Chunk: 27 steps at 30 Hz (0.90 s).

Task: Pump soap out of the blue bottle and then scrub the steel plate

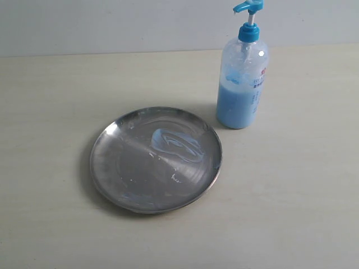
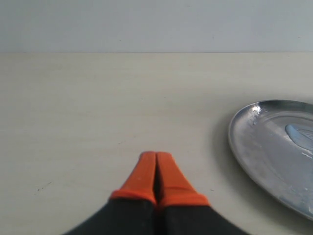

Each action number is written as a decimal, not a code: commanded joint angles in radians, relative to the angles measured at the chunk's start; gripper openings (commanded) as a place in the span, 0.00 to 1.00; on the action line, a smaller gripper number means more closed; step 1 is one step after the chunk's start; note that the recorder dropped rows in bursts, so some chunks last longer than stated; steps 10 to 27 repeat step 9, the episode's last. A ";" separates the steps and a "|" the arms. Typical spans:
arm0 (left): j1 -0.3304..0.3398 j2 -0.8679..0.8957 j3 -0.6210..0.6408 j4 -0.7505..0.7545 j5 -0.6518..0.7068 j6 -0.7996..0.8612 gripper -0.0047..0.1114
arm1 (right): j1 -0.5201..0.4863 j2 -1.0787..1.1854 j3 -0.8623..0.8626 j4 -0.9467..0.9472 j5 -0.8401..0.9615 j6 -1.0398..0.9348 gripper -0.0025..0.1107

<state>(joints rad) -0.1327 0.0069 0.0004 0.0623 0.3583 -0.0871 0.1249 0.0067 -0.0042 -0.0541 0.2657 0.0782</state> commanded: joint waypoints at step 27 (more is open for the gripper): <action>0.004 -0.007 0.000 -0.003 -0.006 0.005 0.04 | -0.005 -0.007 0.004 0.003 -0.002 0.002 0.05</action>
